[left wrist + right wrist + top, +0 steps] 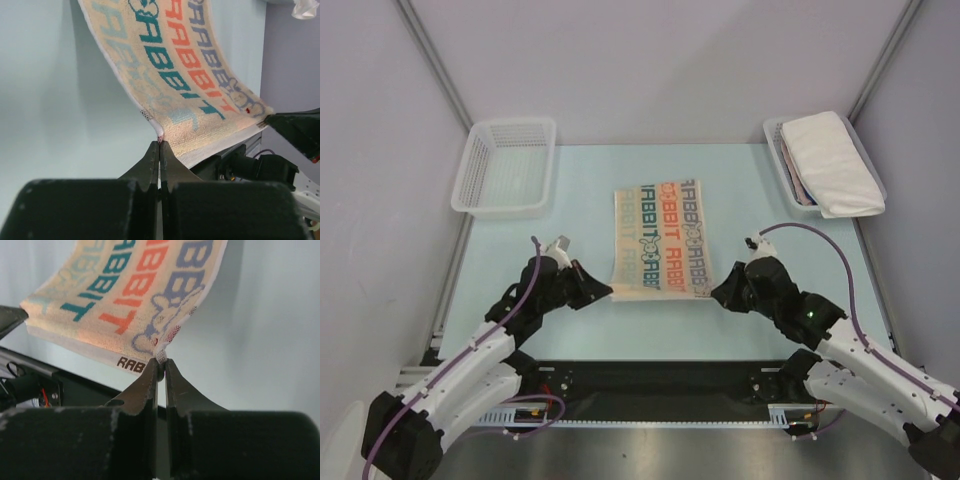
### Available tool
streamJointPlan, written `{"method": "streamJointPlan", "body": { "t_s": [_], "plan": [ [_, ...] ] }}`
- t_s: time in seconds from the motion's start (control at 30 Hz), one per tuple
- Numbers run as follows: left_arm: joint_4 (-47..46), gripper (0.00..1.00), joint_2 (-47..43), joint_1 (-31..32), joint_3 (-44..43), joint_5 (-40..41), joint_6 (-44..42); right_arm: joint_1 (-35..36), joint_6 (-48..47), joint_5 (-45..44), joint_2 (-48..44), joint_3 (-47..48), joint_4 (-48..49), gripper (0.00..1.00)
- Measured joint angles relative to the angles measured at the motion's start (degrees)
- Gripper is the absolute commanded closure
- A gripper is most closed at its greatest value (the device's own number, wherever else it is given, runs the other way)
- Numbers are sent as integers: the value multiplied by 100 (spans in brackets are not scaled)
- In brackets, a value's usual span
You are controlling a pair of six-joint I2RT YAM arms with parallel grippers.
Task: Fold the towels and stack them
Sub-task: Flatten out the crumpled towel
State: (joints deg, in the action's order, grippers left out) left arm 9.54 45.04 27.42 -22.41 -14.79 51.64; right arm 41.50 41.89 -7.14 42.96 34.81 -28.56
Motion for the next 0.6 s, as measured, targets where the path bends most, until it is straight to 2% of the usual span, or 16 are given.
{"method": "streamJointPlan", "body": {
  "t_s": [0.23,0.6],
  "plan": [
    [319,100,-262,131,380,-70,269,686,669,-229,-192,-400,-199,100],
    [905,100,243,225,551,-236,350,1956,1596,-555,225,-811,-378,100]
  ]
}}
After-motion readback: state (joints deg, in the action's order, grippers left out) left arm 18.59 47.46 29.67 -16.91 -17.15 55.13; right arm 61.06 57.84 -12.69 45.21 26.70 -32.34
